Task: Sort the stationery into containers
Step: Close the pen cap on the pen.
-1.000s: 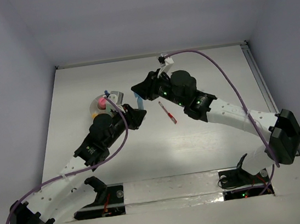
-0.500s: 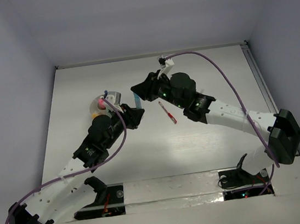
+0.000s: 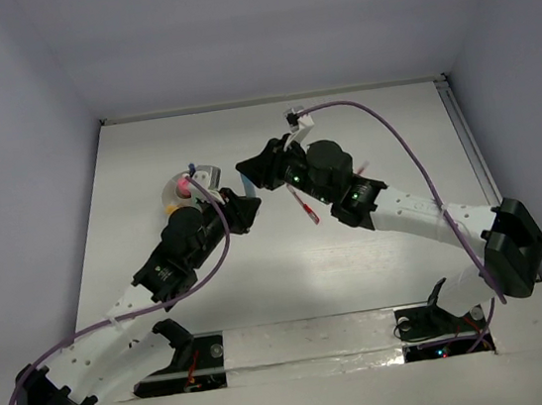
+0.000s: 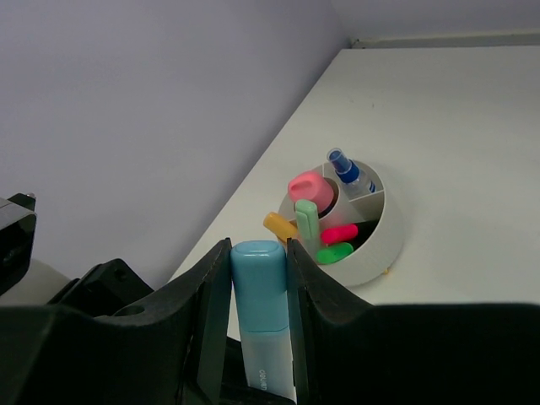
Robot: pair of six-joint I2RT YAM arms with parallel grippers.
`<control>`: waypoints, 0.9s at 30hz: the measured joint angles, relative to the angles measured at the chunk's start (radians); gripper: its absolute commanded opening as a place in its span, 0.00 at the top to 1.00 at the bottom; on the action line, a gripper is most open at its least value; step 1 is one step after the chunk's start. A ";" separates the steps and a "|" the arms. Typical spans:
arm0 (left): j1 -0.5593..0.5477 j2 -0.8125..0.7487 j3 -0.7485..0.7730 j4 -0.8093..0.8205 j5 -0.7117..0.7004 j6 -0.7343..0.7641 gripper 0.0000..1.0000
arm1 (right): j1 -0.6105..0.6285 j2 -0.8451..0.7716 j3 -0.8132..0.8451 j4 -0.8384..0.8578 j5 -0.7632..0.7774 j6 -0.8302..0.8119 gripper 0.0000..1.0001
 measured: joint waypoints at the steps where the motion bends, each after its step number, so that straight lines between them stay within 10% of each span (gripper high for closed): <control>1: -0.002 -0.001 0.000 -0.007 0.000 0.002 1.00 | 0.000 -0.002 -0.010 0.008 0.000 0.002 1.00; 27: -0.032 -0.082 0.172 -0.480 -0.002 0.111 1.00 | 0.124 -0.034 -0.230 0.324 0.073 0.034 1.00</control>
